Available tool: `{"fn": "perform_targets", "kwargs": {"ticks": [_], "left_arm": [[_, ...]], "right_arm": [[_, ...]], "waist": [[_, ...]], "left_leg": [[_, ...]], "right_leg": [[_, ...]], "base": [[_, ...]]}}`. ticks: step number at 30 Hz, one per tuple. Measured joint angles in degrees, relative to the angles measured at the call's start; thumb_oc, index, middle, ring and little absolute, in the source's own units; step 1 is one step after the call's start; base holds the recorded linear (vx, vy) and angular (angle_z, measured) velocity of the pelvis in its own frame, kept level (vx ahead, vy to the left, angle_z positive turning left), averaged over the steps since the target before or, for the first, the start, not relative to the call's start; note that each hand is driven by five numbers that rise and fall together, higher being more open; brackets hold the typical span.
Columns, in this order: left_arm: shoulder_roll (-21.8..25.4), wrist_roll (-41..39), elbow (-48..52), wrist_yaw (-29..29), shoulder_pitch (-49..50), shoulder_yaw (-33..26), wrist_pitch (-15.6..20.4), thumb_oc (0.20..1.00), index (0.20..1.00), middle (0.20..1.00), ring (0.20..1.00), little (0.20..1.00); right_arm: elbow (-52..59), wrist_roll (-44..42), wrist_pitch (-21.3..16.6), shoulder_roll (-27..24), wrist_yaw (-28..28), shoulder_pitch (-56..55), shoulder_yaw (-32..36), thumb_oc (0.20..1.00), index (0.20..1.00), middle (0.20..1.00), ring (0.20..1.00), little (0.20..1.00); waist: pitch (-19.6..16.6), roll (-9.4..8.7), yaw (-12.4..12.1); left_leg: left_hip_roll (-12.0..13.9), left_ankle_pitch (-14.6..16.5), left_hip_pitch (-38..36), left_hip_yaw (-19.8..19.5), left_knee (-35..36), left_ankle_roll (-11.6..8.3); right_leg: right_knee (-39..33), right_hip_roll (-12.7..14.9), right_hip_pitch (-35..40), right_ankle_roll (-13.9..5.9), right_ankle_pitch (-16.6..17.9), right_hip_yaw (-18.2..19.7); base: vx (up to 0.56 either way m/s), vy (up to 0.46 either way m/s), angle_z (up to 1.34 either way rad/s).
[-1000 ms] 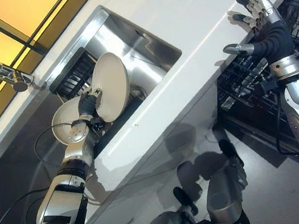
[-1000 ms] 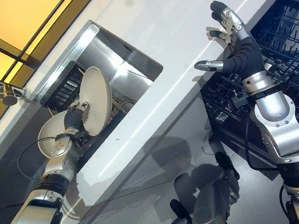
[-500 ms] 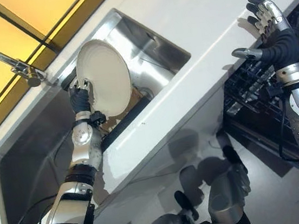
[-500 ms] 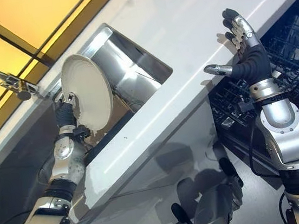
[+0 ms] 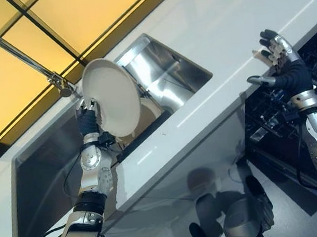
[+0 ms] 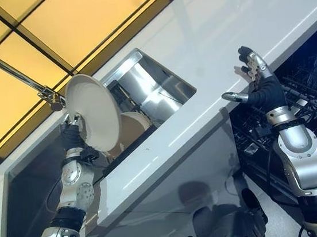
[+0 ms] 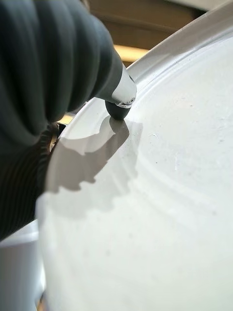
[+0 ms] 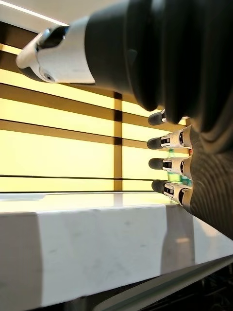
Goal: Pick up plates and place into dishwasher.
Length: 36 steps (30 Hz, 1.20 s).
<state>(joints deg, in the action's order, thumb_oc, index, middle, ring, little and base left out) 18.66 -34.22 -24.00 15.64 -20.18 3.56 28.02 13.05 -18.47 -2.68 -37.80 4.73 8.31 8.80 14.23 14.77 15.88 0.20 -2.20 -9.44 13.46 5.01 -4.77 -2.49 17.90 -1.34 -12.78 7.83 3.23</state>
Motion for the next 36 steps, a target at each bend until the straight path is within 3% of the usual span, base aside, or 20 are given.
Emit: {"fn": "perform_targets", "kwargs": {"ticks": [6,10,16,24,30,36], "left_arm": [[0.0,6.9,7.6,6.9,1.4,-2.5,1.2,0.2,0.2,0.2,0.2,0.2],[0.9,14.1,12.1,13.0,1.5,-3.4,0.8,0.2,0.2,0.2,0.2,0.2],[5.6,26.1,15.8,20.4,1.5,-3.5,-1.6,0.2,0.2,0.2,0.2,0.2],[7.3,37.7,20.6,27.7,0.9,0.3,-3.7,0.2,0.2,0.2,0.2,0.2],[7.1,42.9,21.1,31.6,0.2,6.8,-5.1,0.2,0.2,0.2,0.2,0.2],[6.1,48.7,25.5,35.4,0.0,11.5,-6.4,0.2,0.2,0.2,0.2,0.2]], "right_arm": [[1.8,-0.2,-1.1,-0.1,3.1,0.0,-0.2,1.0,1.0,1.0,1.0,1.0],[4.3,-0.5,-0.6,2.0,4.4,0.8,-1.7,1.0,1.0,1.0,1.0,1.0],[7.4,-2.0,0.9,7.9,4.8,2.1,-9.6,1.0,1.0,1.0,1.0,1.0],[7.5,-4.6,4.3,12.7,3.1,3.0,-20.1,1.0,1.0,1.0,1.0,1.0],[6.7,-5.5,5.2,16.8,-1.0,6.7,-28.5,1.0,1.0,1.0,1.0,1.0],[6.5,-5.8,5.2,19.3,-7.1,9.5,-33.8,1.0,1.0,1.0,1.0,1.0]], "waist": [[-2.9,-1.86,-2.8],[-5.3,-5.22,-4.7],[-8.9,-10.46,-6.2],[-10.5,-12.78,-10.5],[-11.4,-14.0,-12.0],[-12.9,-16.48,-12.7]], "left_leg": [[1.6,0.4,-0.5,-0.7,0.0,-0.74],[3.1,0.5,-1.0,-1.1,0.0,-1.43],[5.0,0.6,-1.4,-1.7,0.0,-2.34],[6.1,0.8,-1.9,-2.8,0.0,-2.85],[6.2,1.0,-1.9,-3.5,0.0,-2.72],[6.3,1.1,-1.7,-4.0,0.0,-2.7]], "right_leg": [[-1.4,-1.5,1.6,0.71,0.3,-1.1],[-2.0,-3.1,2.9,1.64,0.4,-2.5],[-2.6,-5.0,4.1,2.82,0.4,-3.8],[-2.6,-6.0,5.3,3.23,-0.1,-5.1],[-2.6,-6.1,5.7,3.28,-0.1,-5.7],[-2.7,-6.1,5.8,3.44,-0.3,-6.2]], "base": [[-0.08,-0.223,0.05],[-0.08,-0.237,0.04],[-0.1,-0.191,0.04],[-0.11,-0.119,0.07],[-0.09,-0.063,0.05],[-0.07,-0.052,0.04]]}}
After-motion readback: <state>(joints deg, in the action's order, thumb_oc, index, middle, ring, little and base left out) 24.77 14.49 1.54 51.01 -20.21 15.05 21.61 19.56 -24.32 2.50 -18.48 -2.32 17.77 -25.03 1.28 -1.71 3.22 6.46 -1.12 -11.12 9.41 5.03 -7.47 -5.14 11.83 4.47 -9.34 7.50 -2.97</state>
